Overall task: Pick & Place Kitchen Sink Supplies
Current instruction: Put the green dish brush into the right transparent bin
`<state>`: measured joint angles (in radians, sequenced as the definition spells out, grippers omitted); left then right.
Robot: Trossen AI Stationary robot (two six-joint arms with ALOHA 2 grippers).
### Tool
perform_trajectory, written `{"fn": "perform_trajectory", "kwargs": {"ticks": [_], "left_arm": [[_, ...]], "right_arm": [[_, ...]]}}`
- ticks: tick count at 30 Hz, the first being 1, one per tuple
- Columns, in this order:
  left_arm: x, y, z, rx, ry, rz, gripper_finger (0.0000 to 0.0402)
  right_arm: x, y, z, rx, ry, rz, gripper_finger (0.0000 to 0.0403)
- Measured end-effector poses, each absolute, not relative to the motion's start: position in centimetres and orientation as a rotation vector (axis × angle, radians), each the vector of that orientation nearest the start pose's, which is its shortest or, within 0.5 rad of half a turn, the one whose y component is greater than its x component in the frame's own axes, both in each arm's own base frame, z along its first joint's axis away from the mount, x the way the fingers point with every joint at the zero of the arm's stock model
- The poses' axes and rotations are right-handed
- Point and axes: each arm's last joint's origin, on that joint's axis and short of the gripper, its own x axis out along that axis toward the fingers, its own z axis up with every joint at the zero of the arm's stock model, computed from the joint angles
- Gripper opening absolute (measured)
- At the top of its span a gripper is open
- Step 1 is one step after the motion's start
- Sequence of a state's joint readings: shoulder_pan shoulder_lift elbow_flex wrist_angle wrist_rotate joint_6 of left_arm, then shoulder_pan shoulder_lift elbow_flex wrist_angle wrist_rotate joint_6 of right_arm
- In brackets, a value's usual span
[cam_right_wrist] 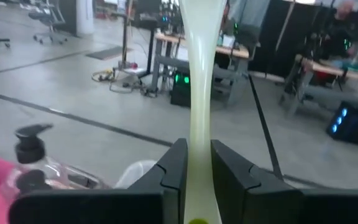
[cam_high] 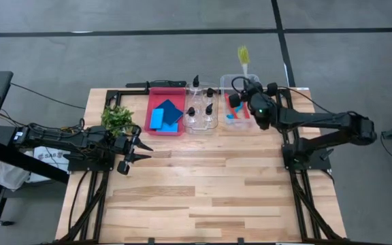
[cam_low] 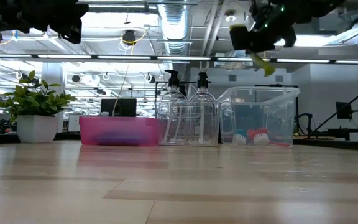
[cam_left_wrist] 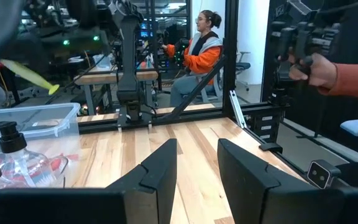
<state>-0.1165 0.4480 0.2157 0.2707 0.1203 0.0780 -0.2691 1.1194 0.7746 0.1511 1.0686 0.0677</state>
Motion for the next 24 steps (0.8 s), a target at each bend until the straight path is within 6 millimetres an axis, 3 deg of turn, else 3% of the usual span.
{"fn": "perform_trajectory", "kwargs": {"ticks": [7,24], "left_arm": [[12.9,-1.9,22.4,0.078,-0.052,-0.235,0.0118],[12.9,-1.9,22.5,0.093,-0.063,-0.234,0.0118]], "right_arm": [[21.2,-9.9,28.2,0.012,0.281,-1.355,0.0047],[20.4,-9.8,24.8,0.04,0.374,-1.332,0.0048]]}}
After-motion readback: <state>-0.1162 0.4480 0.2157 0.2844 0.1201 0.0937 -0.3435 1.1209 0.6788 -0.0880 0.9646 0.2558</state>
